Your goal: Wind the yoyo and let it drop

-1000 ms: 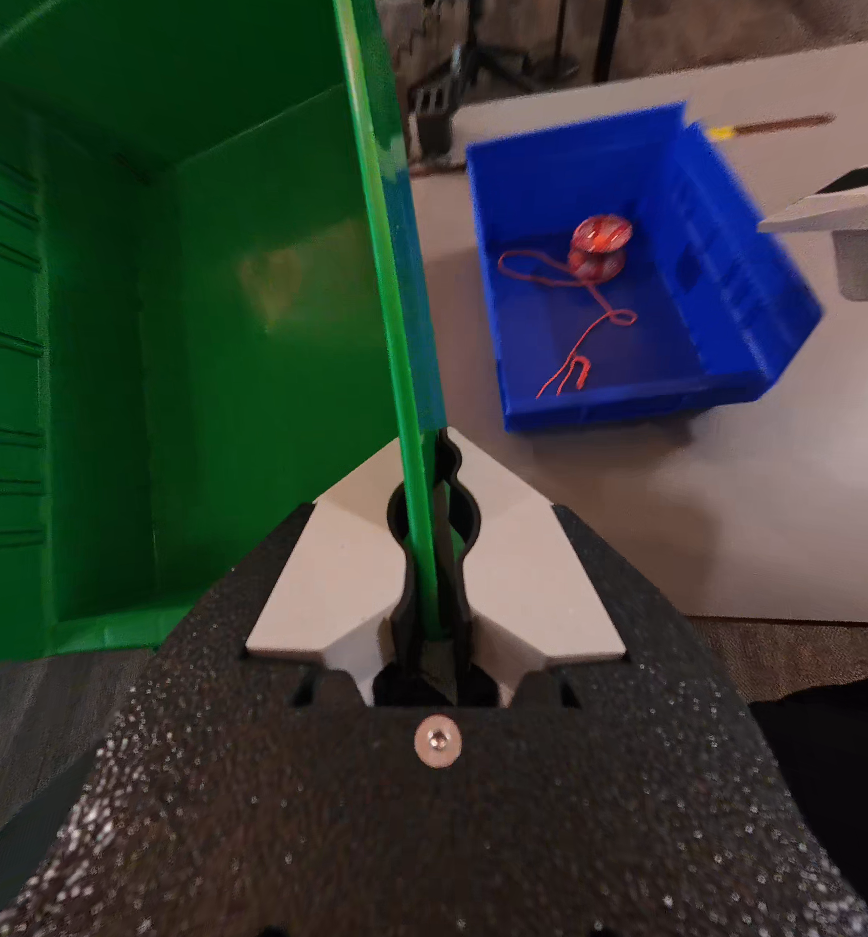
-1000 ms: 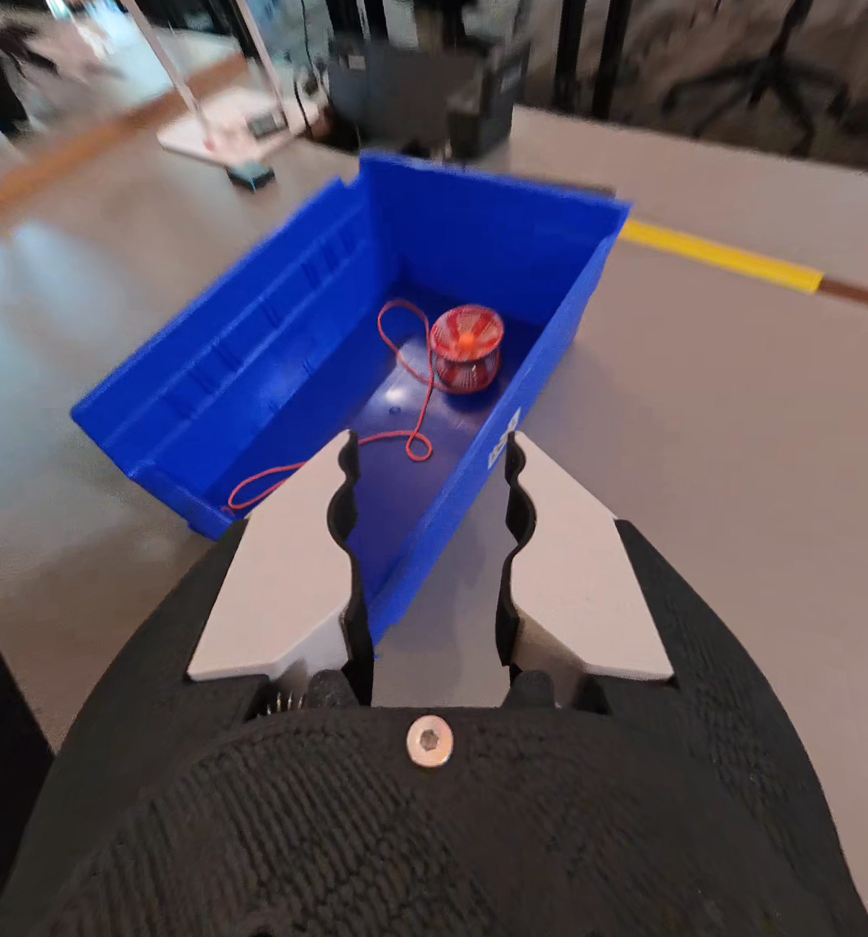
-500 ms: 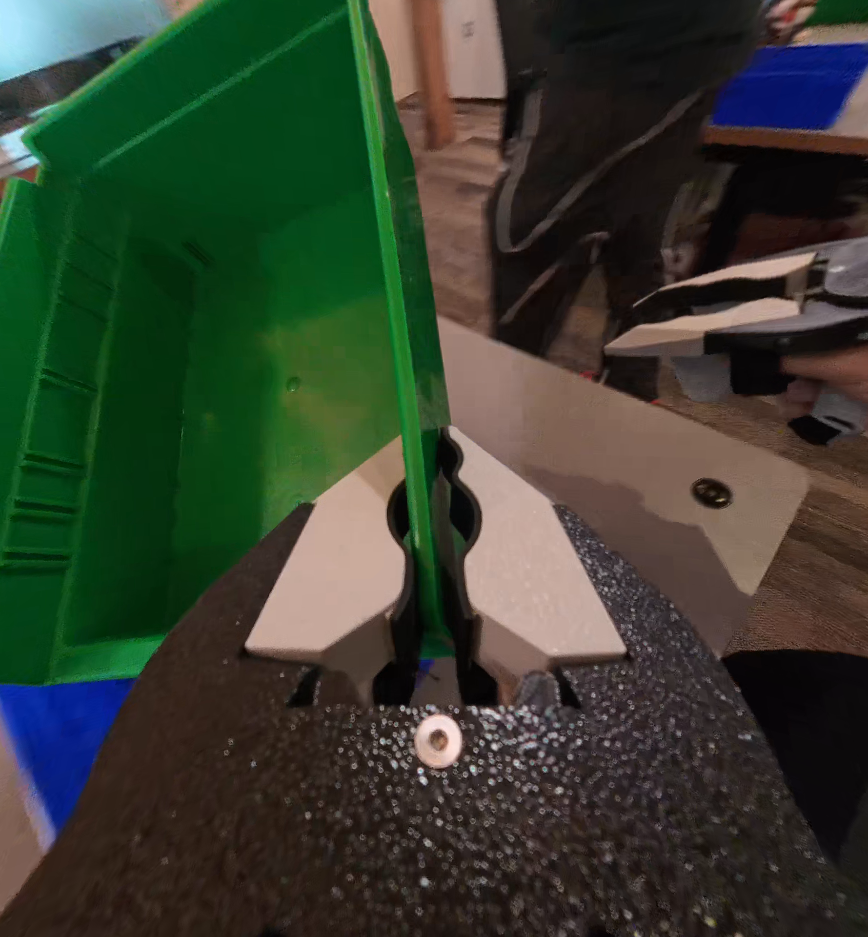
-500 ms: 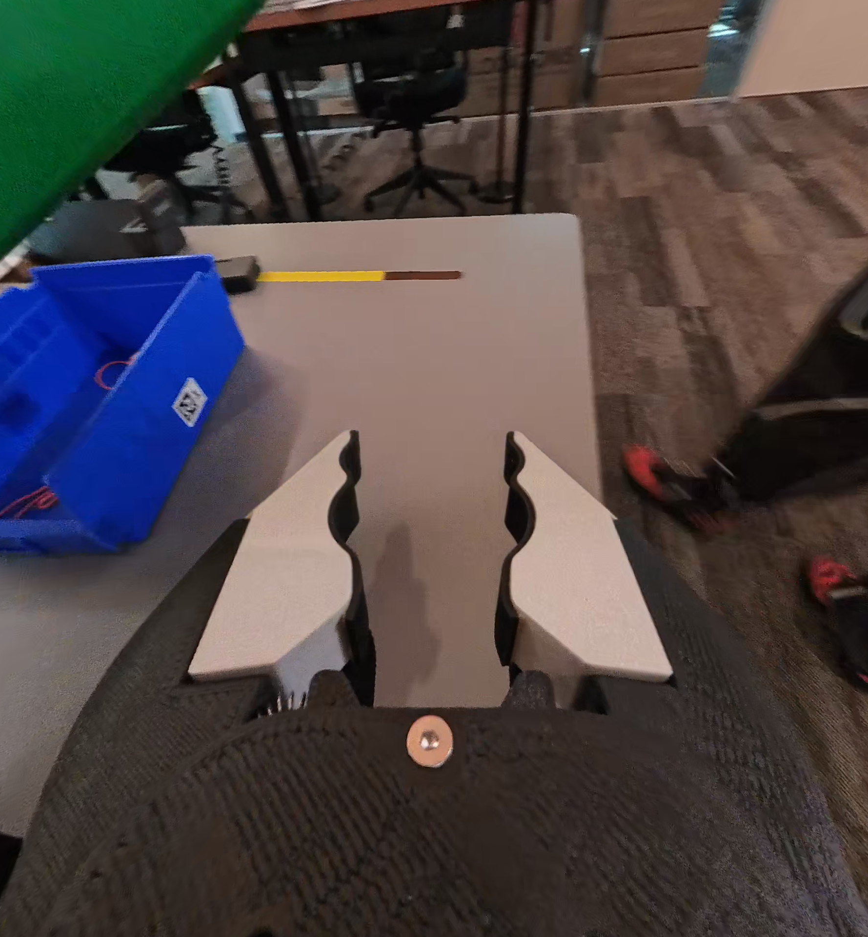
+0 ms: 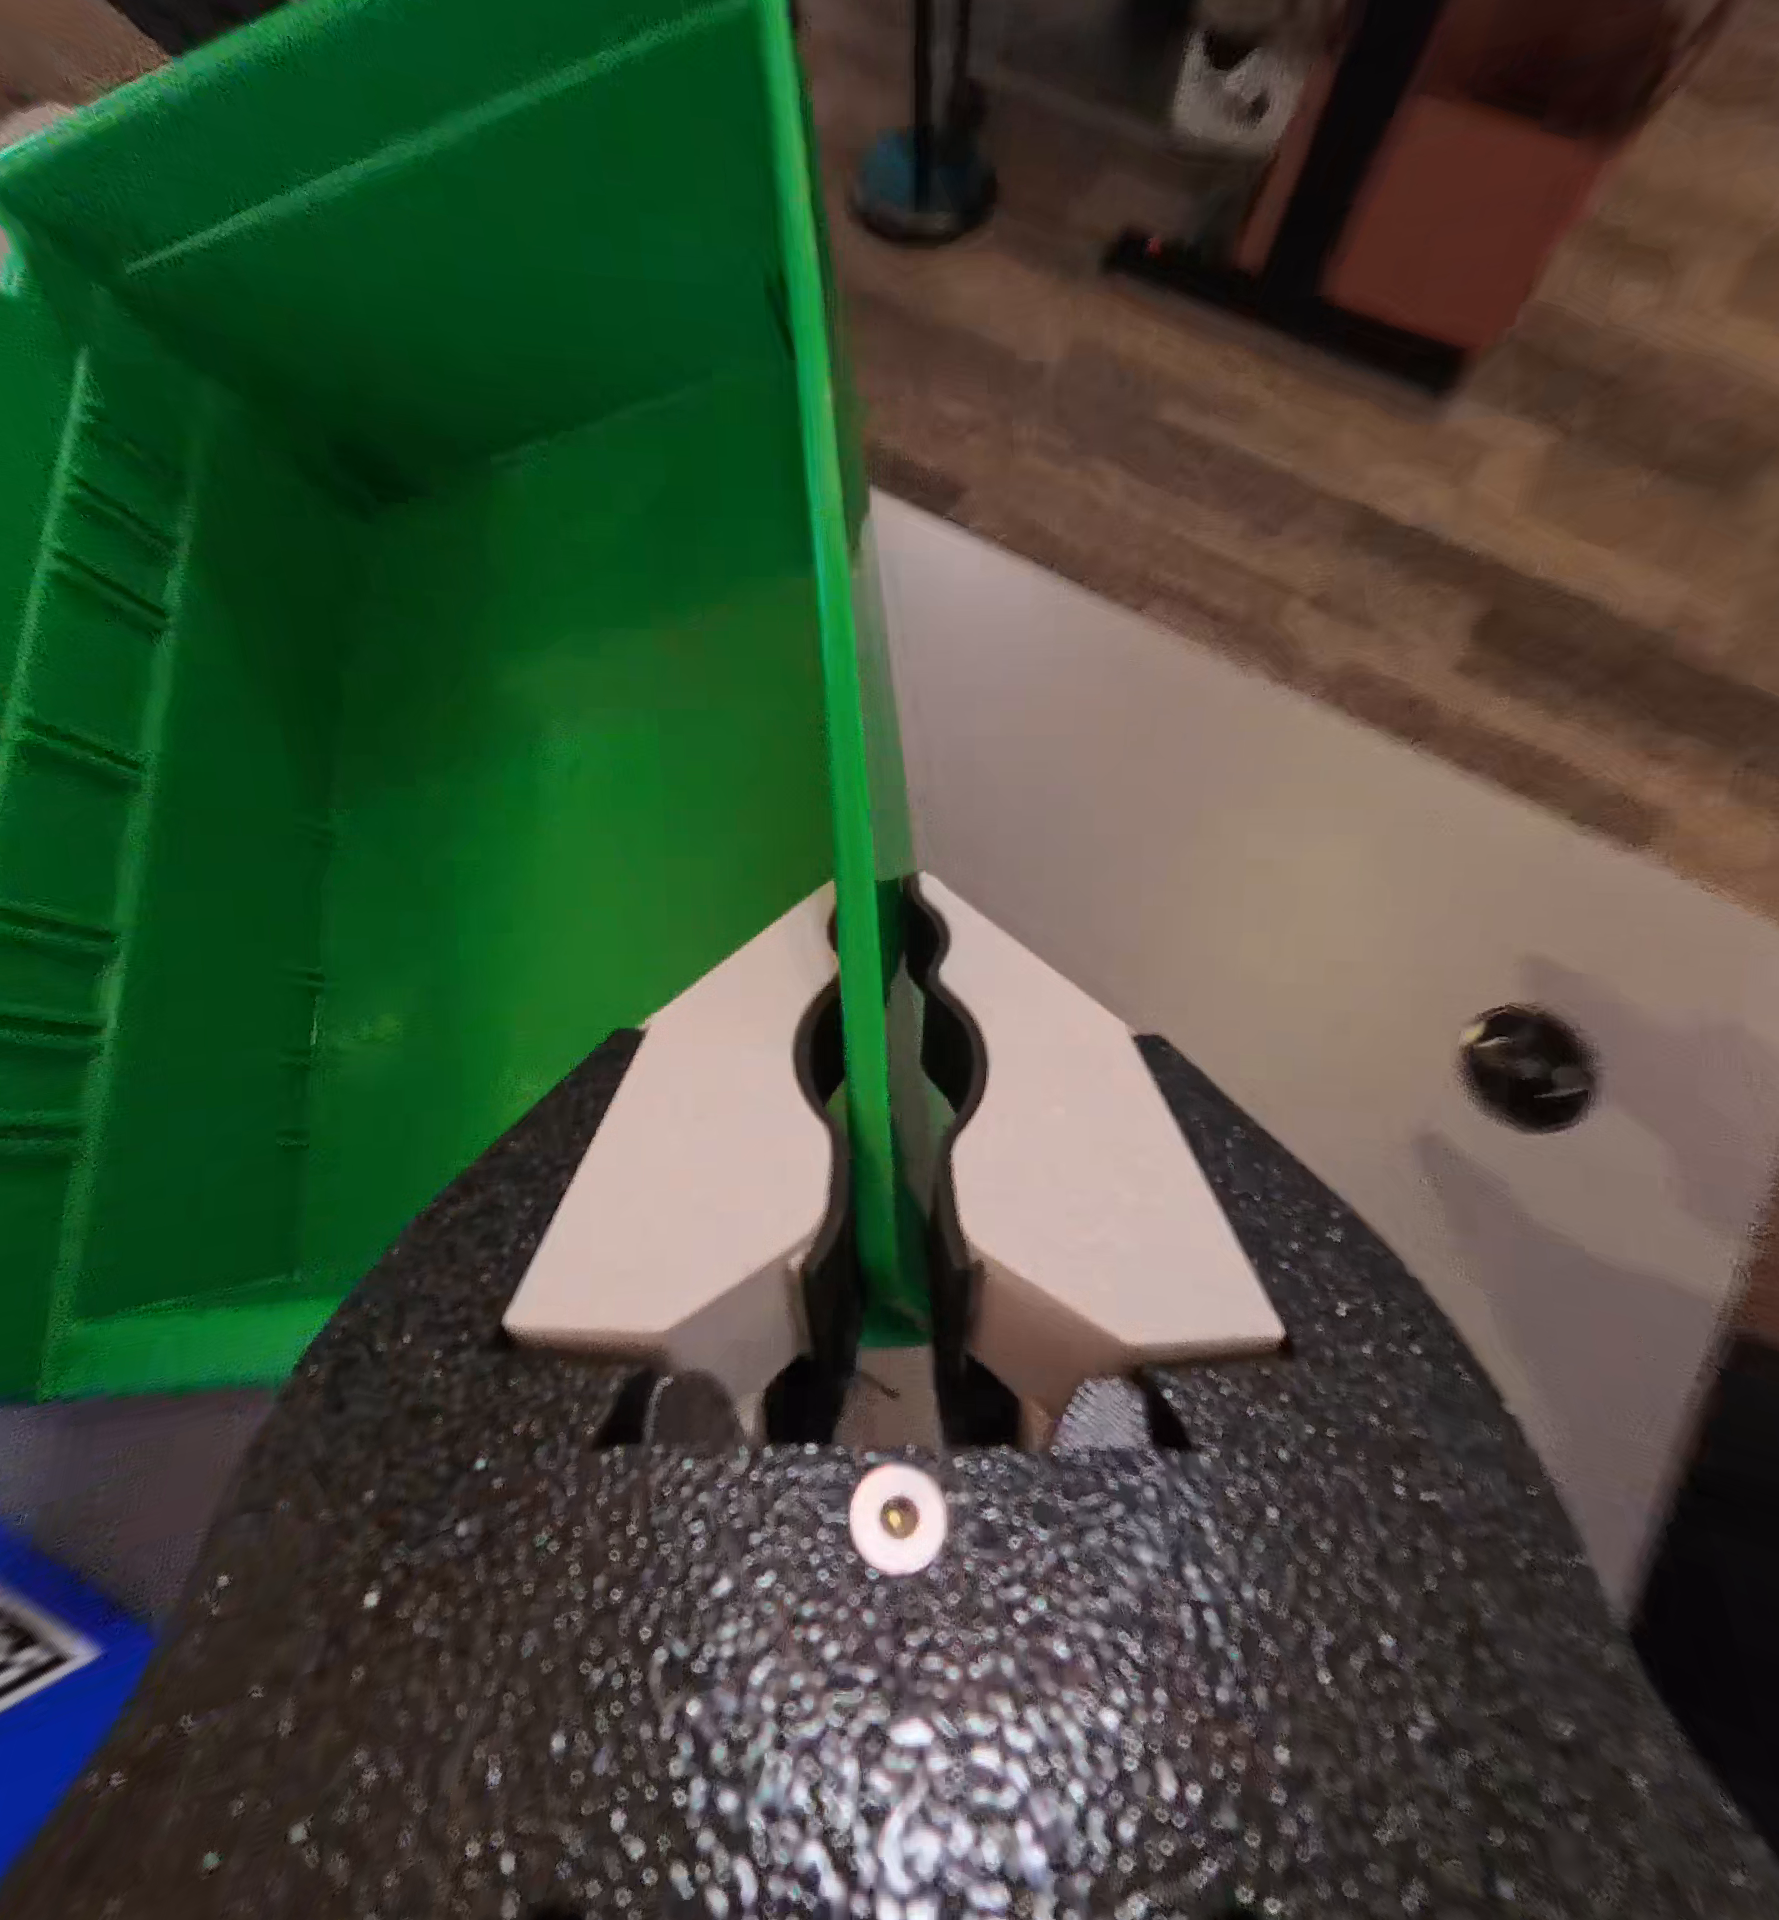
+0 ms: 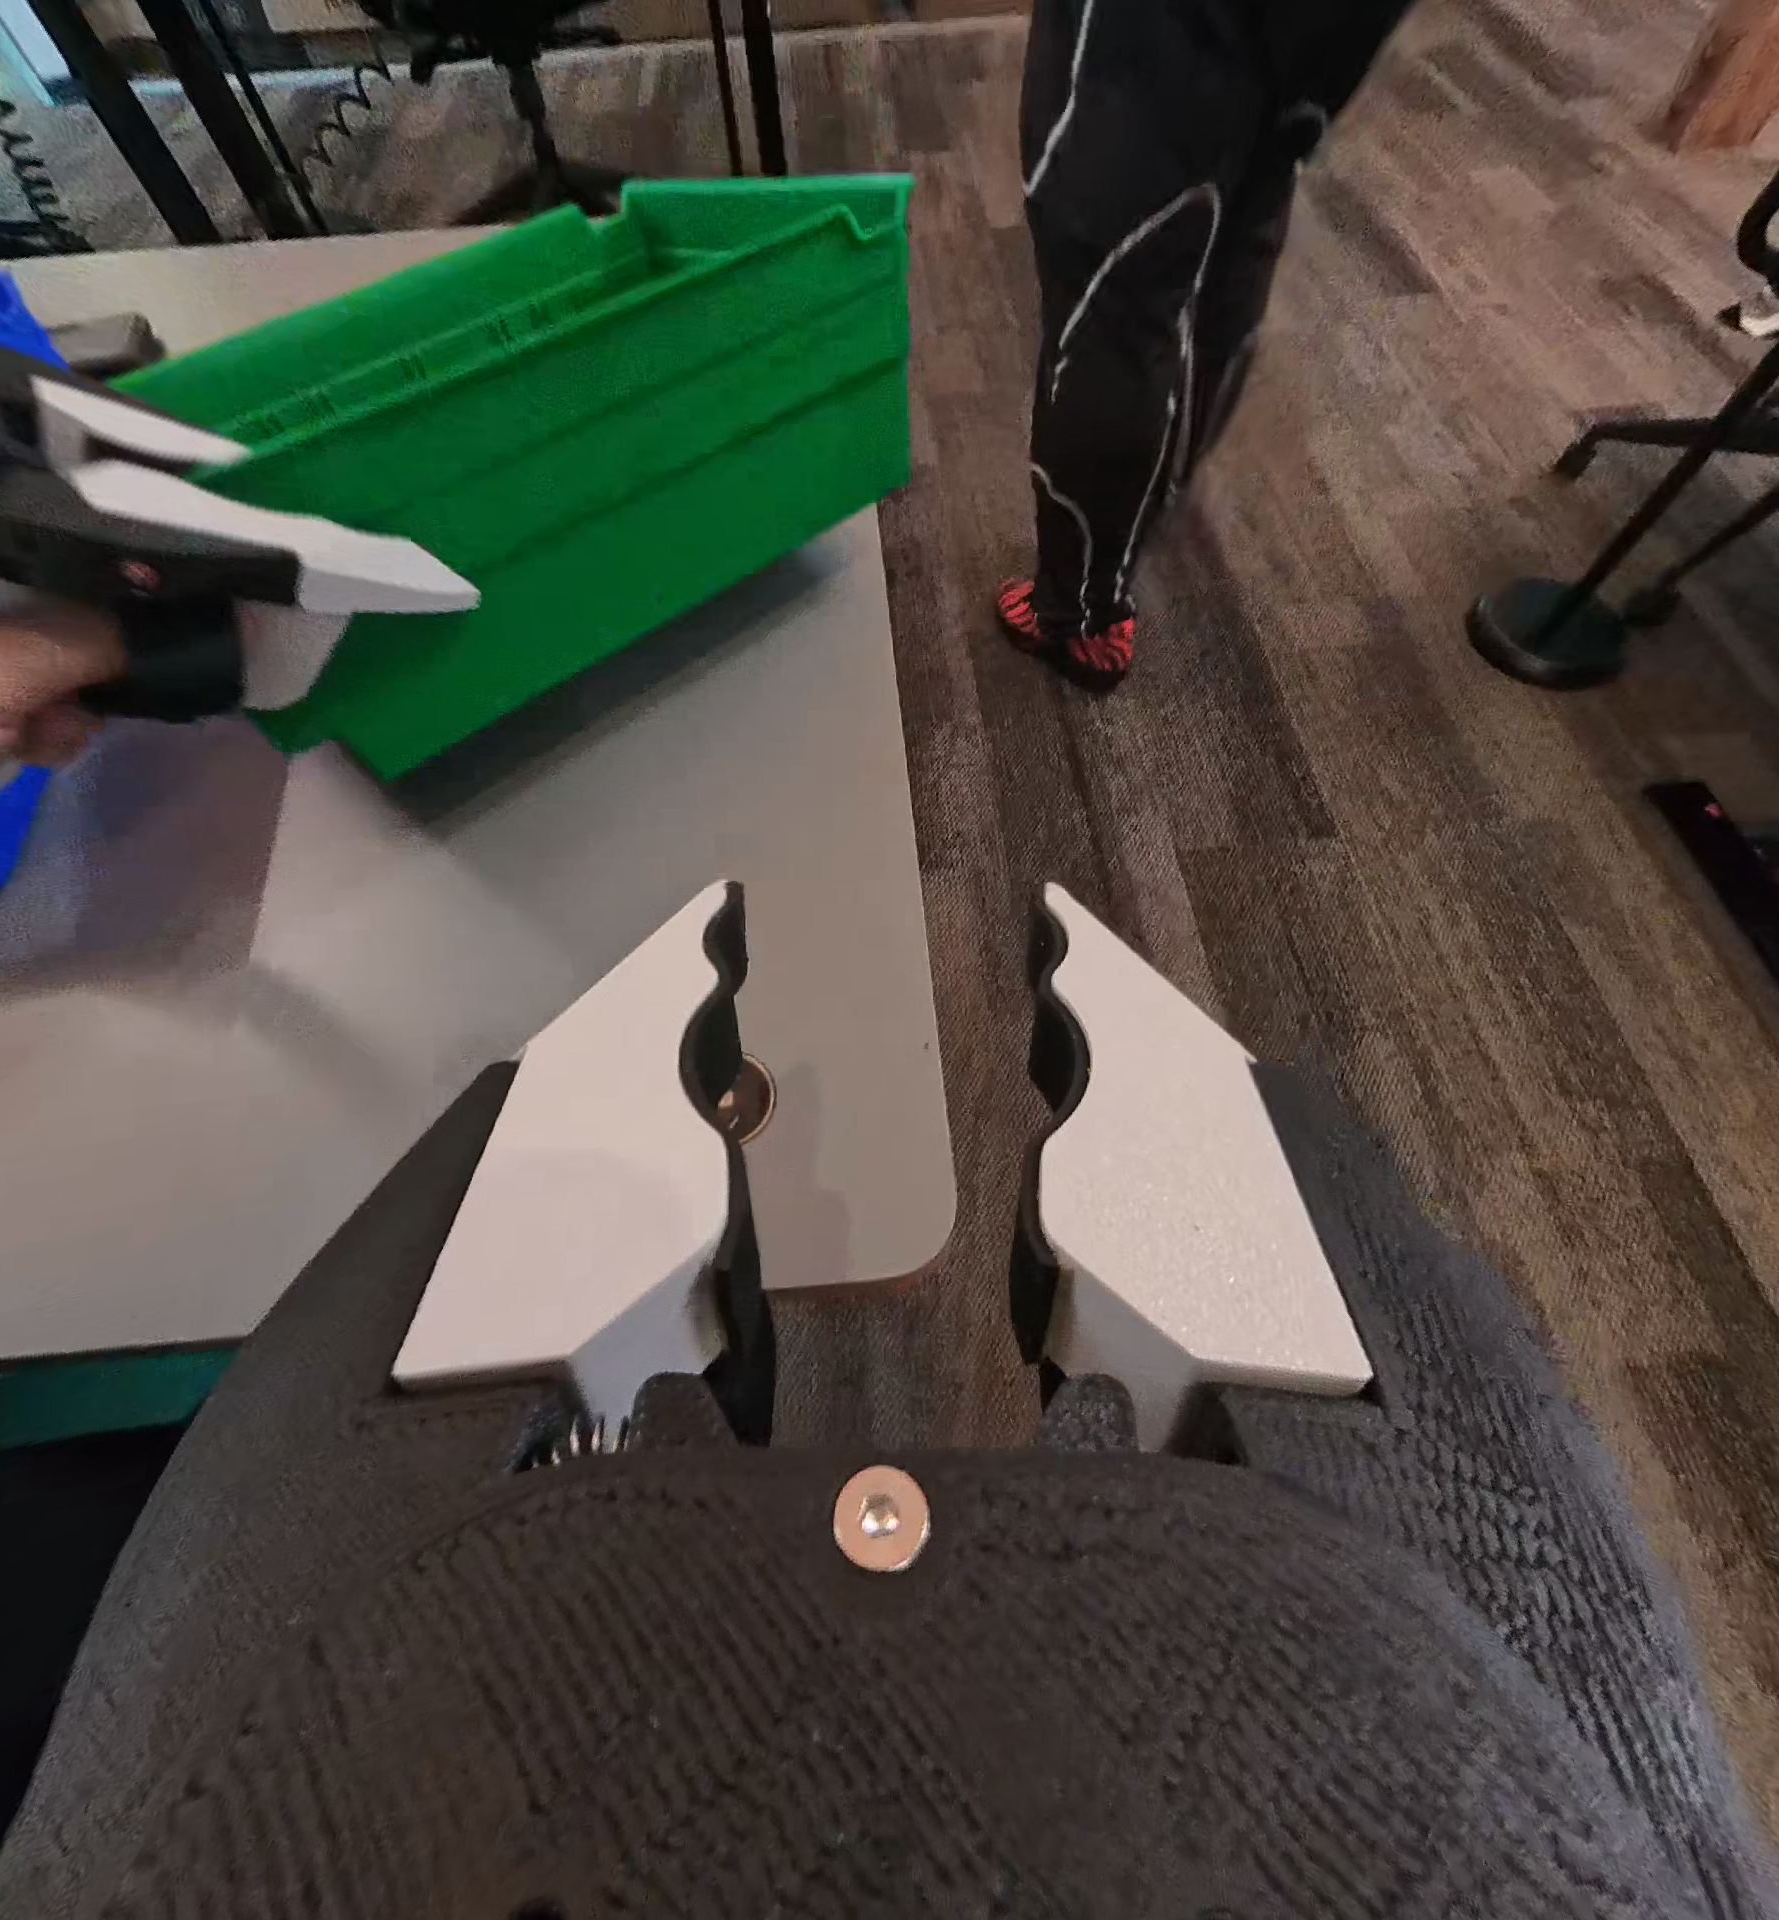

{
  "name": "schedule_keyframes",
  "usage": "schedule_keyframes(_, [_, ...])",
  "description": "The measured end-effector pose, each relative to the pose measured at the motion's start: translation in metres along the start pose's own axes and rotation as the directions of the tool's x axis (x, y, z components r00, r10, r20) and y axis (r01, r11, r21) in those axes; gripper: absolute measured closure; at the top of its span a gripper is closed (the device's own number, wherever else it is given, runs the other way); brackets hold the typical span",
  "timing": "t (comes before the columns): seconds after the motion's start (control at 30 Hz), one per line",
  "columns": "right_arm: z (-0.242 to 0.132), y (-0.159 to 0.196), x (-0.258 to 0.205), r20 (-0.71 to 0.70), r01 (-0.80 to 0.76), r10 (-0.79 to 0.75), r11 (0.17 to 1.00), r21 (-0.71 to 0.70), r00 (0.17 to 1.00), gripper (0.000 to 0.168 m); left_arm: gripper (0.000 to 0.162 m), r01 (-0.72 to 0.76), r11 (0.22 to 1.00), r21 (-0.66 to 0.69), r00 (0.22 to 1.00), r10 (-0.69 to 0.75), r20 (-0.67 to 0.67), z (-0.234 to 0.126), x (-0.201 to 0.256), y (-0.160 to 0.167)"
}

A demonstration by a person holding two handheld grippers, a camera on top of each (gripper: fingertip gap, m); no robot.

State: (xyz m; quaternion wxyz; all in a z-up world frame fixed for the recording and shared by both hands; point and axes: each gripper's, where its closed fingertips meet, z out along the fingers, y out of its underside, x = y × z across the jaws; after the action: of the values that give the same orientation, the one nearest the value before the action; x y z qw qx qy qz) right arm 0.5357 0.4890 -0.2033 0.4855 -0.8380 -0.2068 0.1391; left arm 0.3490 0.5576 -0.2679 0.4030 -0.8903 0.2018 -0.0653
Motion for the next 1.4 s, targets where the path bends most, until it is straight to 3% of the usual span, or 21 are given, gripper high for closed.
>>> schedule_keyframes(0.03, [0.001, 0.003, -0.002, 0.012, -0.005, 0.005, 1.000, -0.013, 1.000, 0.115, 0.159, -0.046, 0.999, -0.011, 0.998, 0.047, 0.034, 0.006, 0.001, 0.009])
schedule_keyframes(0.1, [0.007, 0.006, -0.012, 0.057, -0.007, 0.009, 0.999, -0.035, 0.998, 0.116, 0.159, -0.002, 0.999, -0.038, 1.000, 0.003, 0.016, 0.015, 0.008, 0.026])
schedule_keyframes(0.13, [0.014, 0.006, -0.020, 0.085, -0.001, 0.005, 0.999, -0.043, 0.996, 0.116, 0.144, 0.069, 0.996, -0.051, 0.996, -0.072, -0.049, 0.017, 0.017, 0.033])
schedule_keyframes(0.2, [0.026, 0.003, -0.035, 0.135, 0.024, -0.016, 0.998, -0.058, 0.991, 0.116, 0.089, 0.186, 0.982, -0.001, 0.970, -0.184, -0.161, 0.004, 0.028, 0.023])
schedule_keyframes(0.23, [0.034, 0.000, -0.043, 0.153, 0.043, -0.033, 0.997, -0.063, 0.988, 0.115, 0.075, 0.212, 0.976, 0.045, 0.961, -0.200, -0.189, -0.007, 0.027, 0.014])
schedule_keyframes(0.27, [0.041, -0.003, -0.051, 0.166, 0.061, -0.049, 0.996, -0.066, 0.985, 0.109, 0.071, 0.222, 0.970, 0.100, 0.960, -0.200, -0.194, -0.021, 0.023, 0.005])
schedule_keyframes(0.4, [0.076, -0.017, -0.083, 0.184, 0.109, -0.093, 0.991, -0.076, 0.978, 0.074, 0.071, 0.186, 0.947, 0.263, 0.981, -0.163, -0.108, -0.086, -0.013, -0.008])
schedule_keyframes(0.57, [0.133, -0.036, -0.118, 0.064, 0.156, -0.151, 0.985, -0.077, 0.986, 0.051, 0.082, 0.270, 0.884, 0.381, 0.939, -0.329, 0.097, -0.163, -0.092, 0.032])
schedule_keyframes(0.63, [0.155, -0.046, -0.129, 0.012, 0.093, -0.092, 0.994, -0.062, 0.996, 0.052, 0.083, 0.331, 0.854, 0.402, 0.892, -0.422, 0.161, -0.187, -0.121, 0.061])
schedule_keyframes(0.73, [0.181, -0.042, -0.139, 0.017, -0.145, 0.147, 0.985, -0.098, 0.989, 0.062, 0.083, 0.413, 0.802, 0.433, 0.815, -0.537, 0.217, -0.219, -0.147, 0.098])
schedule_keyframes(0.8, [0.193, -0.024, -0.142, 0.018, -0.172, 0.180, 0.963, -0.207, 0.984, 0.064, 0.084, 0.434, 0.784, 0.444, 0.780, -0.574, 0.251, -0.235, -0.155, 0.117])
schedule_keyframes(0.87, [0.197, -0.022, -0.150, 0.096, -0.167, 0.194, 0.957, -0.236, 0.976, 0.079, 0.086, 0.449, 0.779, 0.437, 0.755, -0.593, 0.281, -0.244, -0.162, 0.134])
schedule_keyframes(0.93, [0.198, -0.024, -0.161, 0.193, -0.142, 0.198, 0.952, -0.269, 0.961, 0.101, 0.086, 0.467, 0.776, 0.424, 0.743, -0.604, 0.288, -0.246, -0.167, 0.143])
schedule_keyframes(1.03, [0.200, -0.025, -0.163, 0.241, -0.086, 0.169, 0.943, -0.320, 0.956, 0.104, 0.087, 0.475, 0.787, 0.393, 0.752, -0.595, 0.283, -0.236, -0.178, 0.143])
schedule_keyframes(1.13, [0.202, -0.024, -0.164, 0.367, 0.022, 0.137, 0.917, -0.399, 0.920, 0.118, 0.090, 0.459, 0.825, 0.331, 0.780, -0.552, 0.296, -0.218, -0.195, 0.138])
schedule_keyframes(1.23, [0.200, -0.023, -0.155, 0.499, 0.201, 0.065, 0.864, -0.461, 0.864, 0.133, 0.099, 0.398, 0.857, 0.327, 0.863, -0.470, 0.182, -0.194, -0.204, 0.114])
schedule_keyframes(1.33, [0.211, -0.039, -0.121, 0.411, 0.217, -0.007, 0.858, -0.466, 0.911, 0.132, 0.099, 0.391, 0.894, 0.218, 0.869, -0.437, 0.231, -0.161, -0.235, 0.120])
schedule_keyframes(1.4, [0.210, -0.055, -0.104, 0.358, 0.222, -0.063, 0.879, -0.423, 0.932, 0.131, 0.087, 0.442, 0.893, 0.087, 0.855, -0.449, 0.258, -0.133, -0.255, 0.139])
